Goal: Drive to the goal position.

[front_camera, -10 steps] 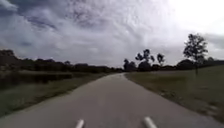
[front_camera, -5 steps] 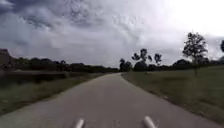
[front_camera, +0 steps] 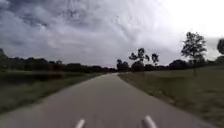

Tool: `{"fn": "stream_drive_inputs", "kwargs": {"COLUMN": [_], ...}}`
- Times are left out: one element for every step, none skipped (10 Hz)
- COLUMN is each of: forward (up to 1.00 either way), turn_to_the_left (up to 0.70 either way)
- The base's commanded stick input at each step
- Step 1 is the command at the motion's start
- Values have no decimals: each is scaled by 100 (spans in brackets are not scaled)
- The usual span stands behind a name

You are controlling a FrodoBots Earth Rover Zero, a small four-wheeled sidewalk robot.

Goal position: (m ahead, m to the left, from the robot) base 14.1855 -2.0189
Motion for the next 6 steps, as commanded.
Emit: {"fn": "stream_drive_inputs", "kwargs": {"forward": [69, 69, 69, 69, 69, 69], "turn_to_the_left": [3, 3, 3, 3, 18, 33]}}
